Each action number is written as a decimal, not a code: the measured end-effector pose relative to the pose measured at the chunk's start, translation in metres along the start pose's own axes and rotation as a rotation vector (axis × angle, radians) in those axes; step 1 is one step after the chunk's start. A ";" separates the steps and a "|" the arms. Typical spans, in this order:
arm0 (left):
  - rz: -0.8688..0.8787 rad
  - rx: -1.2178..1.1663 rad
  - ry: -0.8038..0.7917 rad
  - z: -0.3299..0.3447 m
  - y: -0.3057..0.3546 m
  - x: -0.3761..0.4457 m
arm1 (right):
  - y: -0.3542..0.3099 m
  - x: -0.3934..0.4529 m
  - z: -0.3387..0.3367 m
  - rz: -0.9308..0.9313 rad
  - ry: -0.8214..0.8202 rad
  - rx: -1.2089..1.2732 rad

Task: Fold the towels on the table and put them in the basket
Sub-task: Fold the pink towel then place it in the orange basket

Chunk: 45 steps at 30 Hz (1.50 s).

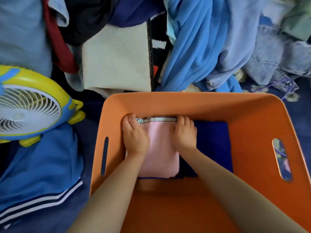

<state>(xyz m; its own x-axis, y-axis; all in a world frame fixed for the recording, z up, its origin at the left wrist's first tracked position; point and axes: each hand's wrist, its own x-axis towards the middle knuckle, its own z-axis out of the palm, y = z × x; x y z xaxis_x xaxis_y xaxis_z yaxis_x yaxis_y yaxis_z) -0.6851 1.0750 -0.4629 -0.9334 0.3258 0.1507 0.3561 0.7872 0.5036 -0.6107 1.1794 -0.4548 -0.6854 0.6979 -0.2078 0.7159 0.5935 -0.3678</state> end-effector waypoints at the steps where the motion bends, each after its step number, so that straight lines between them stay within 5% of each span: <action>1: 0.131 0.054 0.055 0.002 -0.005 -0.003 | 0.002 -0.004 0.001 -0.110 0.073 -0.035; 4: 0.476 0.157 -0.045 0.002 -0.014 -0.015 | 0.013 -0.012 0.011 -0.389 0.109 -0.213; 6: 0.564 0.312 -0.254 0.001 -0.018 -0.025 | 0.014 -0.021 0.012 -0.427 -0.083 -0.241; 9: 0.478 0.440 -0.493 -0.002 -0.027 -0.025 | 0.019 -0.030 0.017 -0.388 -0.359 -0.175; 13: 0.360 0.504 -0.674 0.002 -0.036 -0.024 | 0.016 -0.030 0.026 -0.349 -0.408 -0.228; 22: 0.219 0.507 -0.751 -0.001 -0.026 -0.017 | 0.002 -0.023 0.009 -0.264 -0.591 -0.255; 29: 0.266 0.480 -0.847 -0.045 -0.012 -0.036 | 0.014 -0.071 -0.030 -0.502 -0.528 -0.380; 33: 0.155 0.479 -0.977 -0.047 -0.023 -0.054 | 0.012 -0.085 -0.010 -0.437 -0.545 -0.552; 39: 0.084 0.500 -1.038 -0.034 -0.029 -0.053 | 0.020 -0.085 0.016 -0.500 -0.329 -0.549; 45: 0.063 0.518 -1.044 -0.024 -0.033 -0.055 | 0.023 -0.088 0.023 -0.553 -0.372 -0.612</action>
<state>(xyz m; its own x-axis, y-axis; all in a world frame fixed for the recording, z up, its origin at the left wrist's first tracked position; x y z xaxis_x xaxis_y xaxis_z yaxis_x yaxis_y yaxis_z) -0.6466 1.0180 -0.4675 -0.5086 0.4544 -0.7313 0.6014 0.7953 0.0759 -0.5369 1.1224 -0.4663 -0.8752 0.1384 -0.4635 0.1447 0.9892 0.0223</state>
